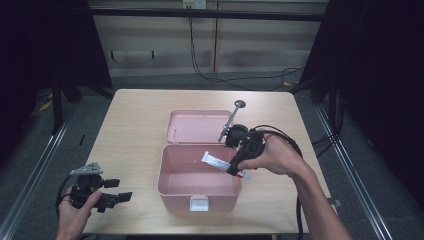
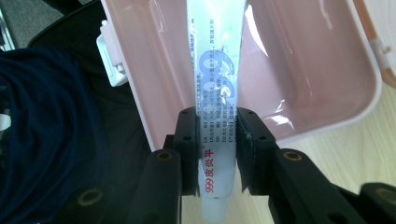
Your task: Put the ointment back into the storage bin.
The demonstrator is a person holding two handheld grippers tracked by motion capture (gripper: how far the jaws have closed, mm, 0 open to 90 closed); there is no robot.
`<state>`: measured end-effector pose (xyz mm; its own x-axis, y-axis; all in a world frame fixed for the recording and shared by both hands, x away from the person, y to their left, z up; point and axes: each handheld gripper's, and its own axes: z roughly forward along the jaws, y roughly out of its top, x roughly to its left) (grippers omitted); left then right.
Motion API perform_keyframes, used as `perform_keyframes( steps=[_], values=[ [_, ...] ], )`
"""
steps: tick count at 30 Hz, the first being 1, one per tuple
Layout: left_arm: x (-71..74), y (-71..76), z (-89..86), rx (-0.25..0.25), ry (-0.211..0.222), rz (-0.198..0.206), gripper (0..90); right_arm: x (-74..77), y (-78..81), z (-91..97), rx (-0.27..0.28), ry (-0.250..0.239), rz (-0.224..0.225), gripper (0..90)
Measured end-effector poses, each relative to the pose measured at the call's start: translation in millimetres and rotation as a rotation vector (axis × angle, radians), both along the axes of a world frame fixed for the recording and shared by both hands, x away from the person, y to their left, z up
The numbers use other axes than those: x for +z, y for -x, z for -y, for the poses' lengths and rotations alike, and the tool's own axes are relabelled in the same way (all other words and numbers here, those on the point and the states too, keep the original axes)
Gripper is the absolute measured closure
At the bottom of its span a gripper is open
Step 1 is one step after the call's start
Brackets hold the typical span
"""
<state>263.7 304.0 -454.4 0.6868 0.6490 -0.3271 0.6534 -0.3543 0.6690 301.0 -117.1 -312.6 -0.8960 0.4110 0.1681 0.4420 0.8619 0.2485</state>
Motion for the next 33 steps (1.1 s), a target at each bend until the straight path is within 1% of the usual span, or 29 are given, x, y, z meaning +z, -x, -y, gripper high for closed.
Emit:
perform_keyframes(
  steps=[1, 4, 5, 6, 8, 9, 11, 12, 13, 15, 16, 18, 20, 21, 22, 23, 28, 31, 32, 33],
  values=[
    [-0.1, -0.1, 0.0, 0.0, 0.0, 0.0, 19.1, -1.1, -0.8, -1.7, 0.011, -0.003, 0.005, 71.8],
    [0.0, -0.1, -0.1, -0.002, -0.002, 0.001, 19.1, -4.4, -3.1, -11.9, 0.024, 0.01, -0.009, 71.8],
    [0.0, -0.1, -0.1, -0.002, -0.002, 0.001, 19.1, -4.4, -3.1, -11.9, 0.024, 0.01, -0.009, 71.8],
    [0.1, -0.1, -0.3, -0.001, -0.001, 0.001, 19.1, -6.5, -4.6, -17.1, 0.038, 0.012, -0.011, 71.8],
    [0.2, -0.1, -0.5, -0.001, 0.0, 0.001, 19.1, -7.6, -5.1, -18.8, 0.045, 0.007, -0.01, 71.8],
    [0.2, -0.1, -0.5, -0.002, 0.0, 0.001, 19.1, -8.1, -5.6, -20.9, 0.049, 0.013, -0.009, 71.8],
    [0.2, -0.1, -0.3, -0.003, -0.001, 0.001, 19.1, -12.2, -6.6, -27.4, 0.055, 0.015, -0.019, 71.8],
    [0.2, -0.1, -0.3, -0.003, -0.001, 0.001, 19.1, -12.2, -6.6, -27.4, 0.055, 0.015, -0.019, 71.8],
    [0.3, -0.1, -0.5, -0.006, -0.001, 0.0, 19.1, -15.3, -6.6, -31.2, 0.077, 0.018, -0.027, 71.8],
    [0.2, 0.0, -0.5, -0.003, -0.001, 0.002, 19.1, -16.3, -6.2, -33.0, 0.078, 0.022, -0.03, 71.8],
    [0.2, -0.1, -0.4, -0.003, -0.001, 0.001, 19.1, -19.3, -6.4, -37.6, 0.086, 0.029, -0.037, 71.8],
    [0.2, -0.1, -0.3, -0.004, -0.001, 0.001, 19.1, -20.7, -7.1, -38.6, 0.095, 0.03, -0.034, 71.8],
    [0.2, -0.1, -0.4, -0.004, 0.0, 0.001, 19.1, -25.5, -9.1, -44.3, 0.107, 0.043, -0.045, 71.8],
    [0.2, -0.1, -0.4, -0.004, 0.0, 0.001, 19.1, -25.5, -9.1, -44.3, 0.107, 0.043, -0.045, 71.8],
    [0.2, -0.1, -0.5, -0.004, 0.0, 0.001, 19.1, -28.4, -9.6, -47.9, 0.109, 0.054, -0.046, 71.8],
    [0.2, -0.1, -0.5, -0.004, 0.0, 0.001, 19.1, -29.7, -9.7, -49.1, 0.112, 0.054, -0.053, 71.7],
    [0.2, 0.3, 0.4, -0.008, 0.001, -0.002, 19.1, -36.4, -11.7, -55.1, 0.125, 0.047, -0.059, 71.7],
    [0.3, 0.0, -0.3, -0.01, 0.001, -0.002, 19.1, -43.0, -11.8, -60.7, 0.13, 0.053, -0.077, 71.7],
    [0.3, 0.0, -0.3, -0.01, 0.001, -0.002, 19.1, -44.7, -12.6, -61.7, 0.141, 0.059, -0.079, 71.8],
    [0.3, 0.0, -0.4, -0.009, 0.001, -0.001, 19.1, -44.7, -12.6, -61.7, 0.141, 0.059, -0.079, 71.8]
  ],
)
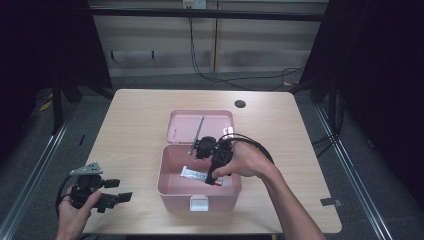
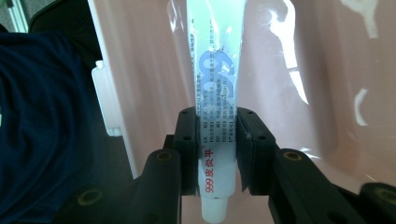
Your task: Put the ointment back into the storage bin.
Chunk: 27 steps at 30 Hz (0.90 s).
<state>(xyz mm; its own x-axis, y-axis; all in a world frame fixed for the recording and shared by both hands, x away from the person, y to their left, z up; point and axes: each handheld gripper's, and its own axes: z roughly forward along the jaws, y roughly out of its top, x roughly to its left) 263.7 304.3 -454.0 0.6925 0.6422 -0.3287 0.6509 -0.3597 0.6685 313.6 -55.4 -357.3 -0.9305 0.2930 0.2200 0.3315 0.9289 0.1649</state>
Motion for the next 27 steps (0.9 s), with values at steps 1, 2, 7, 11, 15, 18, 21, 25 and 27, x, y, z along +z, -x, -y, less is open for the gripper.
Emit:
perform_keyframes(
  steps=[1, 2, 7, 11, 15, 18, 21, 25, 27],
  values=[
    [0.0, 0.1, 0.1, 0.001, 0.0, 0.0, 19.1, -3.4, -0.1, -2.6, 0.004, 0.01, -0.007, 71.8],
    [-0.1, 0.1, 0.5, 0.003, 0.0, 0.0, 19.1, -5.9, -0.3, -3.2, 0.014, 0.003, -0.011, 71.7],
    [-0.3, -0.1, 0.1, 0.005, -0.003, 0.002, 19.1, -16.4, -0.8, -9.6, 0.037, 0.006, -0.027, 71.8],
    [-0.5, -0.1, 0.4, 0.009, -0.002, 0.0, 19.1, -21.4, -1.9, -13.0, 0.052, 0.008, -0.034, 71.7],
    [-0.4, 0.2, 0.9, 0.004, -0.005, 0.001, 19.1, -26.5, -1.1, -14.8, 0.057, 0.003, -0.038, 71.8],
    [-0.3, 0.2, 0.6, 0.003, -0.002, 0.001, 19.1, -29.3, -0.8, -14.7, 0.063, -0.005, -0.04, 71.8],
    [-0.4, 0.0, 0.8, 0.003, -0.004, 0.0, 19.1, -34.6, -0.2, -15.7, 0.081, -0.003, -0.043, 71.8],
    [-0.3, 0.0, 0.6, 0.004, -0.001, 0.001, 19.1, -38.8, -1.3, -17.5, 0.09, 0.009, -0.057, 71.8],
    [-0.2, 0.0, 0.4, 0.001, 0.001, 0.001, 19.1, -42.9, -1.7, -18.4, 0.105, 0.015, -0.072, 71.8]
  ],
)
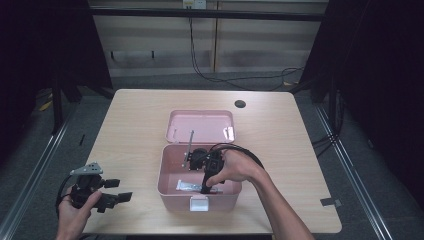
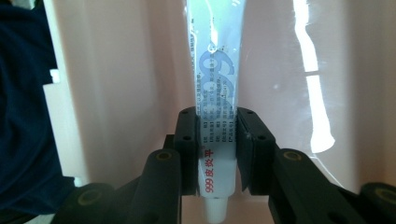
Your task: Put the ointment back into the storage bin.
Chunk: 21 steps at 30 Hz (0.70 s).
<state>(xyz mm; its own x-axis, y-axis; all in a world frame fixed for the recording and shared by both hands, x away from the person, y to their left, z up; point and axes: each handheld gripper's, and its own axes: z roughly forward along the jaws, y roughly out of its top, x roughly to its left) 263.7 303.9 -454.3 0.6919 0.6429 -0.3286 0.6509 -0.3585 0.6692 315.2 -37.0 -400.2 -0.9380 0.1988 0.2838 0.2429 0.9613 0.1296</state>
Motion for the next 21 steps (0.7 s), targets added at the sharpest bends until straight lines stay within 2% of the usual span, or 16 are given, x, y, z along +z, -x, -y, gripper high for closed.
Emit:
perform_keyframes(
  steps=[4, 7, 9, 16, 21],
  values=[
    [-0.1, -0.1, 0.2, 0.0, -0.002, 0.0, 19.1, -6.8, -0.6, -1.1, 0.004, 0.012, -0.014, 71.8],
    [0.0, -0.1, 0.1, -0.001, 0.0, -0.001, 19.1, -9.1, -1.6, -1.7, 0.01, 0.015, -0.01, 71.7],
    [-0.1, -0.3, 0.1, 0.001, -0.003, -0.001, 19.1, -12.1, -3.6, -2.1, -0.005, 0.034, -0.005, 71.8],
    [-0.2, -0.2, 0.3, 0.005, -0.005, -0.002, 19.1, -21.3, -5.2, -4.9, 0.013, 0.029, -0.023, 71.8],
    [-0.1, -0.1, 0.2, 0.002, -0.004, -0.002, 19.1, -22.5, -4.7, -7.8, 0.015, 0.03, -0.03, 71.7]
  ],
)
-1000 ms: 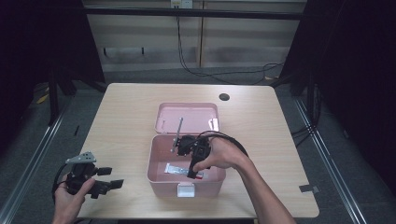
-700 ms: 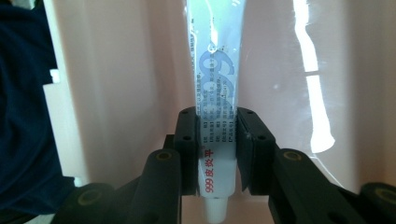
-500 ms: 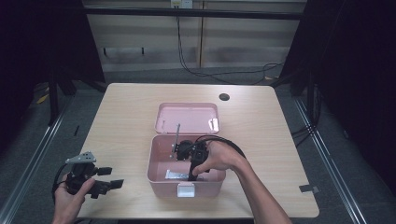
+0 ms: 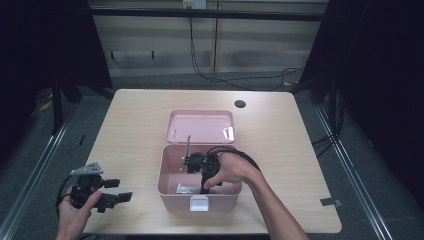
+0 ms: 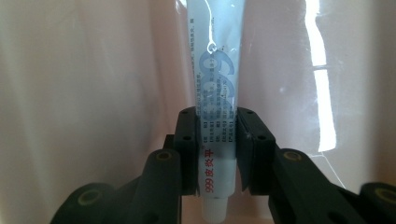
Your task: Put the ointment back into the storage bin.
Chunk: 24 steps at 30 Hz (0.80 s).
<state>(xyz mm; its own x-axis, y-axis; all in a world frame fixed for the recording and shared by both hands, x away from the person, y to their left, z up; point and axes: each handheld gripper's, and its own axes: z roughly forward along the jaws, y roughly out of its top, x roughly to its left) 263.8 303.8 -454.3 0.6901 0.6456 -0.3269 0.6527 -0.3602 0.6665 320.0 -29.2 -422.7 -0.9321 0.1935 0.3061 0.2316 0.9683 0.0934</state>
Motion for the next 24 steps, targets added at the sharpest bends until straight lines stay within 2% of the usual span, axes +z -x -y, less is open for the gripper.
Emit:
perform_keyframes(
  steps=[4, 8, 10, 14, 18, 24],
  values=[
    [-0.2, -0.1, 0.1, 0.001, 0.0, -0.001, 19.1, -4.0, 0.8, -3.7, 0.018, 0.009, -0.002, 71.8],
    [0.0, -0.1, 0.0, 0.001, 0.0, -0.001, 19.1, -9.9, -0.3, -7.6, 0.017, 0.038, -0.004, 71.8],
    [0.0, 0.0, -0.2, 0.0, 0.003, 0.002, 19.1, -13.4, -1.0, -10.3, 0.036, 0.055, 0.001, 71.8],
    [-0.1, 0.0, 0.2, 0.003, 0.001, -0.001, 19.1, -13.4, -0.5, -11.7, 0.034, 0.052, -0.004, 71.8],
    [0.1, 0.0, -0.2, 0.0, 0.0, 0.001, 19.1, -15.8, 1.2, -15.6, 0.055, 0.073, -0.008, 71.8],
    [0.0, 0.0, 0.2, 0.002, 0.0, -0.001, 19.1, -19.3, 2.7, -20.8, 0.068, 0.074, -0.015, 71.8]
  ],
)
